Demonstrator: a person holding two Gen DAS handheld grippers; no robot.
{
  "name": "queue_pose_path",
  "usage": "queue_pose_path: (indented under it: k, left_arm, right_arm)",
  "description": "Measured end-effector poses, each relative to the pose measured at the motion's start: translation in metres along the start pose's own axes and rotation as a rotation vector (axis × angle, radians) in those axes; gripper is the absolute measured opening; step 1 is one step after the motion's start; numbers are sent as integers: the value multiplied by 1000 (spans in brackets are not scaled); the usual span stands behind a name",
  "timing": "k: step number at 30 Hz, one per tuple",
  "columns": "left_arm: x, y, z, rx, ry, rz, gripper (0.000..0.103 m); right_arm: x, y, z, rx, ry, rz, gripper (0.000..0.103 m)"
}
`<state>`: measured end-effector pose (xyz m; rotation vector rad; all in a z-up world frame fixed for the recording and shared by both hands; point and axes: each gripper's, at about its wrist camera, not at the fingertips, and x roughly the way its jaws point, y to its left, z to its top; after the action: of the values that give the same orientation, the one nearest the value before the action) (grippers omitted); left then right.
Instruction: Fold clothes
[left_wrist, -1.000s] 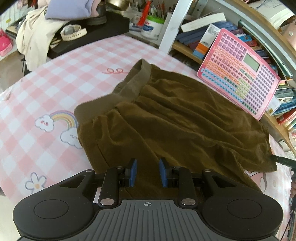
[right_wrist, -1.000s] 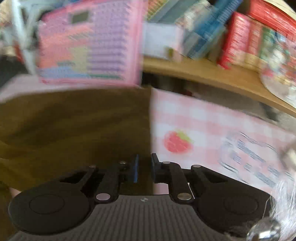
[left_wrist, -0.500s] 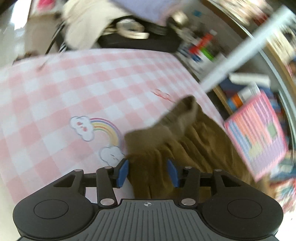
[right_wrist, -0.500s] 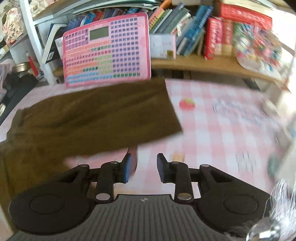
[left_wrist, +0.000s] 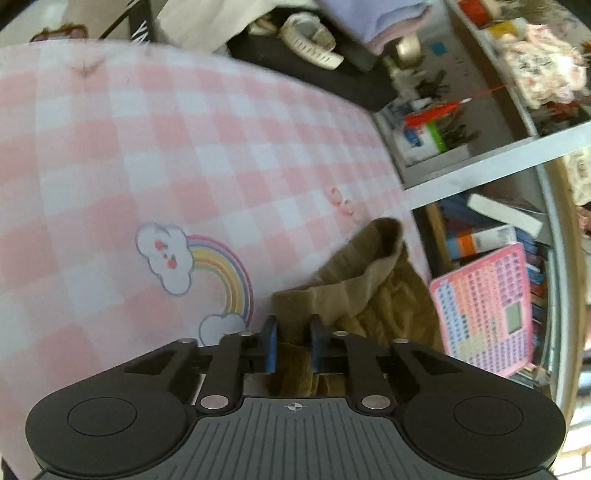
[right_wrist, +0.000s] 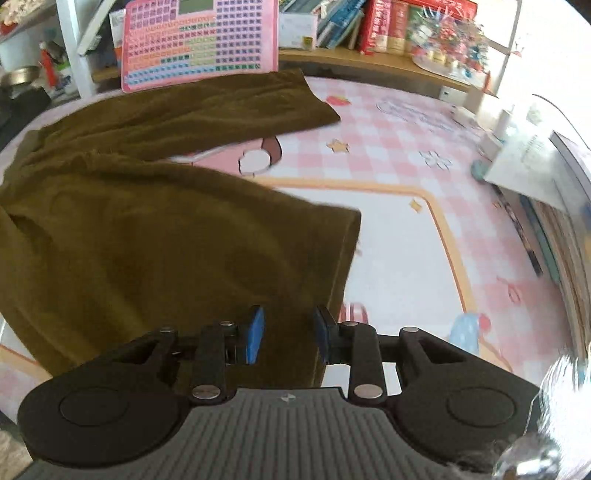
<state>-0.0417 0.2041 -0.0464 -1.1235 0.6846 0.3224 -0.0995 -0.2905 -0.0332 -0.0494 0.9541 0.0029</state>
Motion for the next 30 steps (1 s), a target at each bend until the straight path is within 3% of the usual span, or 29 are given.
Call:
queue_pose_path:
  k: [8, 12, 15, 17, 18, 25, 30]
  left_arm:
    - [-37, 21, 14, 129, -21, 5, 13]
    - [-45, 38, 17, 140, 11, 3, 15]
    - [-51, 42, 17, 175, 23, 25, 28]
    - [-59, 44, 17, 201, 20, 40, 50]
    - [-65, 45, 16, 216, 6, 27, 53]
    - [-101, 37, 8, 391, -99, 13, 56]
    - [-98, 6, -24, 662, -110, 58, 67]
  right_arm:
    - [-4, 22, -12, 6, -36, -47, 30]
    - [0, 28, -10, 5, -61, -63, 31]
    - [-1, 28, -9, 22, -57, -75, 31]
    - [-7, 28, -13, 36, -60, -81, 32]
    - [-11, 27, -16, 47, -61, -80, 33]
    - [-30, 23, -41, 130, -41, -65, 39]
    - [-31, 26, -49, 158, -36, -79, 36]
